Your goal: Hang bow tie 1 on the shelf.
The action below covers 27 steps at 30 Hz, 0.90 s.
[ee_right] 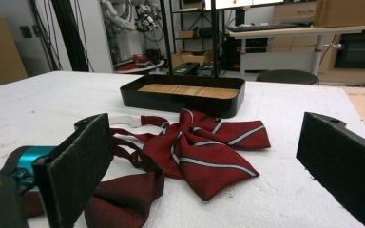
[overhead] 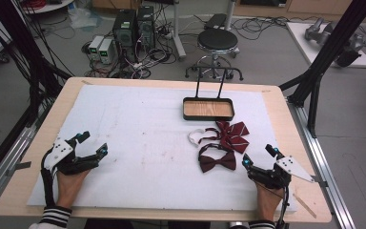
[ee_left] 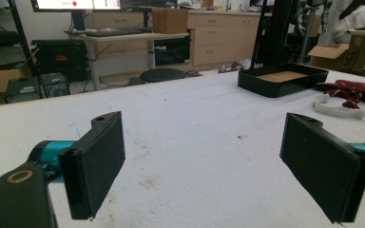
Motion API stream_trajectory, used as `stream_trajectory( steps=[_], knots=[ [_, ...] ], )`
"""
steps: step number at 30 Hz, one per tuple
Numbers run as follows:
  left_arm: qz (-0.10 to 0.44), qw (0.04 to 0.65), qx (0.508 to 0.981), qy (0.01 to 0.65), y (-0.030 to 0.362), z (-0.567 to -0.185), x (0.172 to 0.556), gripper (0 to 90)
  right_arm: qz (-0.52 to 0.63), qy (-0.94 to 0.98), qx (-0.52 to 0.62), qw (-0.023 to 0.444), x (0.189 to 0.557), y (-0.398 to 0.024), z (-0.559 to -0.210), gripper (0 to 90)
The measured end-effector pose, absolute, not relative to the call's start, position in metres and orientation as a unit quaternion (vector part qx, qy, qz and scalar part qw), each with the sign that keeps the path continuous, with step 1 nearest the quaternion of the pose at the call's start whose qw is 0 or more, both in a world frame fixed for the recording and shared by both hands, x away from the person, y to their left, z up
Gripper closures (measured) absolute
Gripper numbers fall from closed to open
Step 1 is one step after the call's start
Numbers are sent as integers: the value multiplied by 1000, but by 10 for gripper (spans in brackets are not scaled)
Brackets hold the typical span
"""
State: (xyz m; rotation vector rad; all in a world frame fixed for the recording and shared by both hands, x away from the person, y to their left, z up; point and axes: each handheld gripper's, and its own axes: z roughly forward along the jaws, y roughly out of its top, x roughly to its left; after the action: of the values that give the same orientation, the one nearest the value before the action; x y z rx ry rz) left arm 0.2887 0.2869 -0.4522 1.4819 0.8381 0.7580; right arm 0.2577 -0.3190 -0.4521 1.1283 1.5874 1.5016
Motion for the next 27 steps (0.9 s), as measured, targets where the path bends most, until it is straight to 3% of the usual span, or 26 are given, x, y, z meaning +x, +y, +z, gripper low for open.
stream_trajectory(
  steps=[27],
  knots=[
    [324,604,632,362,288,-453,288,154,571,611,434,336,259,-319,-452,38]
  ],
)
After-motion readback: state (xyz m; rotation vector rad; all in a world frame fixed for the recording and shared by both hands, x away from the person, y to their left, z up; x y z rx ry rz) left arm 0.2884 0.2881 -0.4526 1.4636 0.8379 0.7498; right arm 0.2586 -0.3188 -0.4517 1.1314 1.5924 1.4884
